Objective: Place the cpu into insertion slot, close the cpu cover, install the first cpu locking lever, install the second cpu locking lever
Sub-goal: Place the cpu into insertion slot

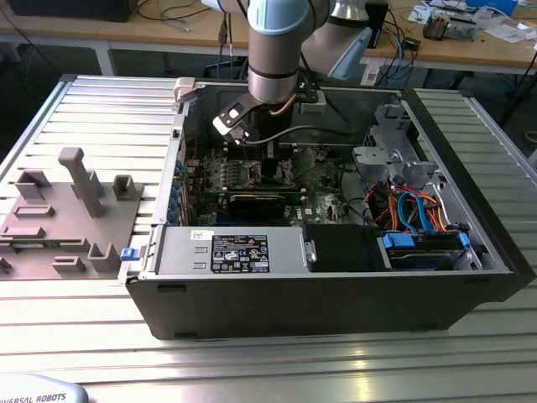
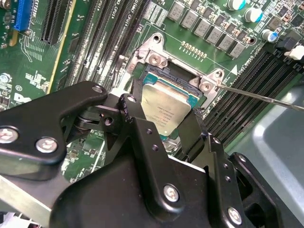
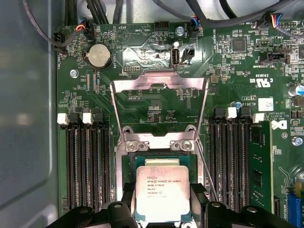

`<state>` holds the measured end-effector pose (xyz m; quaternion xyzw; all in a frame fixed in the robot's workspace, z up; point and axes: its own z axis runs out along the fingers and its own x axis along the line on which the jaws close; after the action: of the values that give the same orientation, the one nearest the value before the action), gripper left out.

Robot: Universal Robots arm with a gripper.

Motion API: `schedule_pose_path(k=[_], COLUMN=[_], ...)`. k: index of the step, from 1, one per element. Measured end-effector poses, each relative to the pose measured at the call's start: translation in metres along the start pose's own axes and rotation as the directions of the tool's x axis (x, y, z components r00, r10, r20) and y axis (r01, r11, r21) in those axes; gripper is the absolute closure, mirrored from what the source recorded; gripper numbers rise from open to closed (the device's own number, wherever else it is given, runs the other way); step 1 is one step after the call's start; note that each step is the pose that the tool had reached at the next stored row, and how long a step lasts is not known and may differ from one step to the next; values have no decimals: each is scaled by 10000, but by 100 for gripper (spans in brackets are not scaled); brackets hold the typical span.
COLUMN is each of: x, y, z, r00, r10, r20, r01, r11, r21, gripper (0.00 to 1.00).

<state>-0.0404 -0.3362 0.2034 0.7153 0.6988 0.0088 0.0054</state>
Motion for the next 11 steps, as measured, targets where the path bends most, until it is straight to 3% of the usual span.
schedule_pose_path(k=[11], x=[29], y=[-3], z=[42], r00=[10000], r10=[20], r20=[1], r01=[-20], r11=[10000], r21=[0], gripper=[46])
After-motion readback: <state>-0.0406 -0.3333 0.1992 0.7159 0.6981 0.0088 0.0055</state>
